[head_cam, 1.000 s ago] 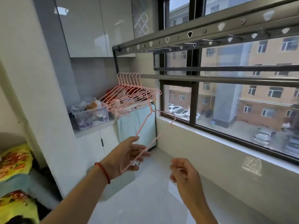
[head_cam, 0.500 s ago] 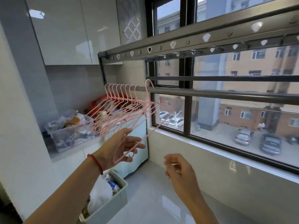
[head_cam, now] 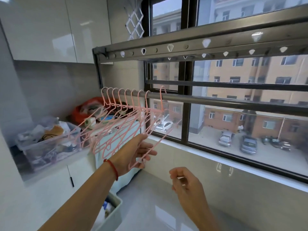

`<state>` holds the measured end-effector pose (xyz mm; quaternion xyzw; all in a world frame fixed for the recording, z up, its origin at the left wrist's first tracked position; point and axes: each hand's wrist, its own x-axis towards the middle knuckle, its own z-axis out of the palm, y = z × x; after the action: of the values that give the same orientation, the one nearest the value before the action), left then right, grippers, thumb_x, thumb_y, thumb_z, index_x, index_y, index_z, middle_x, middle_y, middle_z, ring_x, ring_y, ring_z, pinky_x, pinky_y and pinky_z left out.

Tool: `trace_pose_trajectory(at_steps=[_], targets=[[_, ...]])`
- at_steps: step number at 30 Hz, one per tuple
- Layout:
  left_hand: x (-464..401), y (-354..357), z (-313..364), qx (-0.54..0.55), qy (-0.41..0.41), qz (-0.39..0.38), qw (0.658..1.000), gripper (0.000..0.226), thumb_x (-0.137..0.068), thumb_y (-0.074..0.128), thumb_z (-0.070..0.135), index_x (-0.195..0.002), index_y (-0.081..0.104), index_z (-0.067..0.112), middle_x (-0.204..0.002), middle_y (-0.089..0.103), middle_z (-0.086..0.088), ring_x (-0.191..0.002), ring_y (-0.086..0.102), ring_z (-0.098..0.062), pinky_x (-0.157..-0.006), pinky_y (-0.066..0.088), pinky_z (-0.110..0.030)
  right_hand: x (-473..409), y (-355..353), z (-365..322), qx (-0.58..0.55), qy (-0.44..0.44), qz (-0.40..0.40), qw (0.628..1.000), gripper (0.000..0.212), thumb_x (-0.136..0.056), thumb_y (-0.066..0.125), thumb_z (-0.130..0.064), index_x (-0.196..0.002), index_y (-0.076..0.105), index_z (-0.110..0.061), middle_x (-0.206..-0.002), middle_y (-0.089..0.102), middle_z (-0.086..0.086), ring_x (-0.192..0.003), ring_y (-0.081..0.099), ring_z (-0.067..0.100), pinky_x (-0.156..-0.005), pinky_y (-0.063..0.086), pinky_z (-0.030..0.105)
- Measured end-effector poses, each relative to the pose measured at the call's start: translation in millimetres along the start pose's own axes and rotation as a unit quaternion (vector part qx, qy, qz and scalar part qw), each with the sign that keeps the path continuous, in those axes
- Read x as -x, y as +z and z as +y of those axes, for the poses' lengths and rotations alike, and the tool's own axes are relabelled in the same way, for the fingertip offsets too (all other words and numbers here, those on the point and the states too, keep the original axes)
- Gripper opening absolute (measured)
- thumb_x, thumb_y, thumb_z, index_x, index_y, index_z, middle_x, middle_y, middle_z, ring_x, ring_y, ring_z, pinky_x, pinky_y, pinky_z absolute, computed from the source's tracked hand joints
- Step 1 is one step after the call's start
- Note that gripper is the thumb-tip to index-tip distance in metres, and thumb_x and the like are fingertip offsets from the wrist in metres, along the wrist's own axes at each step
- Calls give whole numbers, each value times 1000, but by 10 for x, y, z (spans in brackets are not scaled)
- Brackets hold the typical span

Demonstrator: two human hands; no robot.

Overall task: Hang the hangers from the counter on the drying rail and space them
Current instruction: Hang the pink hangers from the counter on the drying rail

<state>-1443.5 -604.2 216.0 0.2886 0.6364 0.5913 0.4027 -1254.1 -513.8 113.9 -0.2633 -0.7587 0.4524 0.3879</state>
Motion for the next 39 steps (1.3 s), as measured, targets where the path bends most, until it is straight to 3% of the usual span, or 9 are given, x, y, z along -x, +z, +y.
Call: trace_pose_trajectory(at_steps=[12,19,25,30,35,39], targets=[[-143,-135,-116,7,-7,4,1000,55,-101,46,47,-125,64,1,-111,76,-18,-83,60,-22,-62,49,-35,-66,117,157,33,25,-17,999,28,-94,61,-5,-90,68,-32,-94,69,-20,-73,68,15,-69,58,25],[-151,-154,-165,14,-6,5,1000,55,-101,46,48,-124,66,2,-112,76,-18,-86,62,-23,-64,52,-36,-27,102,177,38,30,-15,999,31,-92,60,-2,-89,68,-31,-93,69,-19,-71,68,14,-69,59,28],[-120,-187,-226,26,-2,-2,1000,53,-102,47,50,-125,65,6,-114,76,-15,-93,70,-29,-73,60,-43,89,123,166,28,38,-18,999,28,-93,59,-2,-88,68,-29,-91,69,-18,-71,66,14,-65,55,20],[-32,-158,-387,74,4,20,997,55,-95,59,46,-129,63,3,-120,73,-17,-112,69,-33,-81,62,-55,203,122,162,28,48,-19,998,32,-91,58,0,-87,68,-29,-88,69,-14,-71,67,16,-66,55,22],[167,-211,-805,109,5,-1,994,77,-74,86,40,-136,54,7,-135,61,-17,-123,62,-32,-87,60,-57,329,100,142,37,47,-15,998,30,-92,59,-1,-87,68,-29,-90,69,-15,-71,66,15,-68,57,28],[326,-209,-1160,99,-30,-8,995,65,-79,83,22,-134,52,4,-133,61,-18,-120,64,-32,-88,60,-57,445,25,152,33,49,2,998,26,-95,59,-5,-90,67,-29,-92,69,-18,-76,67,12,-72,59,30]])
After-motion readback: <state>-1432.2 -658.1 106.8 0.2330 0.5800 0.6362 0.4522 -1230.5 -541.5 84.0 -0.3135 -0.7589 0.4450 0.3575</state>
